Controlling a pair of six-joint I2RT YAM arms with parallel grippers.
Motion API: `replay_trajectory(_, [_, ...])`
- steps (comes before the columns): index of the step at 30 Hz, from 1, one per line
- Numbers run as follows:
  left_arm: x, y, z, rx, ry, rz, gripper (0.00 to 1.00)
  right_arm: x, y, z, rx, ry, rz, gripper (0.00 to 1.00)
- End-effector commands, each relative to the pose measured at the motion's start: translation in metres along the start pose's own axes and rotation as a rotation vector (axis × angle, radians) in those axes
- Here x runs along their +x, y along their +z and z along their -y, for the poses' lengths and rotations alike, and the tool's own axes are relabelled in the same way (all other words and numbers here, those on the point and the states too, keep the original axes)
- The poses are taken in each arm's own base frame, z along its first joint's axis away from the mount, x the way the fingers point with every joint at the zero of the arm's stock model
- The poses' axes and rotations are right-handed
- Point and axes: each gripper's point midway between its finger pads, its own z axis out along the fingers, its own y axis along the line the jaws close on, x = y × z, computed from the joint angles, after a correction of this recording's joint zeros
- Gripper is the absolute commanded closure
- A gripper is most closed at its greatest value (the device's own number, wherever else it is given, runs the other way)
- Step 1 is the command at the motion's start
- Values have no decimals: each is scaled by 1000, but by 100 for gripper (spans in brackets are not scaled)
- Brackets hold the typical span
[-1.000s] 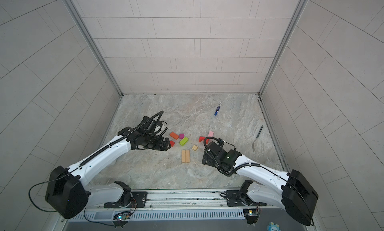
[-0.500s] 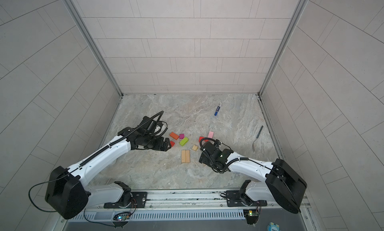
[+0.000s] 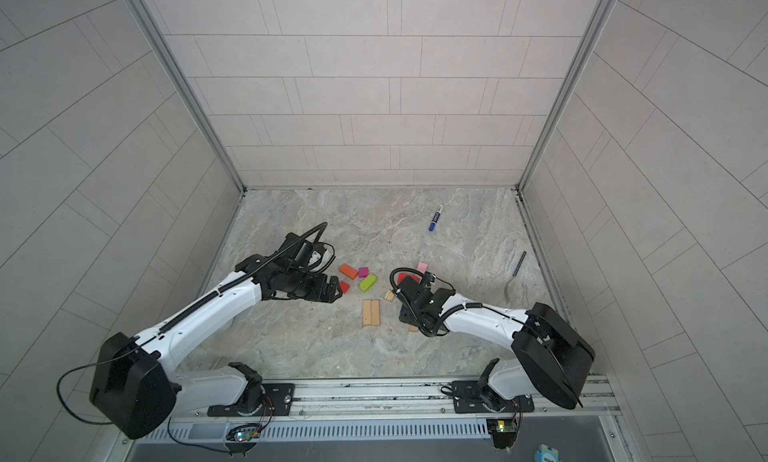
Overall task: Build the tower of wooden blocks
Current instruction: 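Carry plank 58 with the right gripper toward the upright plank pair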
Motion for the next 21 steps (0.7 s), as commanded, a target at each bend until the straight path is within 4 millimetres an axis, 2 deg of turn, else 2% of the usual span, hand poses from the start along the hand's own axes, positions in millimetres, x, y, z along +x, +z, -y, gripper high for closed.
replay_trajectory(1, [2,-3,-3,-9,5,4,5,-4,-2,19,102,-66,20,58])
replay_trajectory(7, [2,-2,-4,-11,3,0,5,0,-2,28,153,-143,-4,60])
replay_trajectory(21, [2,0,-5,-17,1,-2,5,7,0,16,121,-243,-39,62])
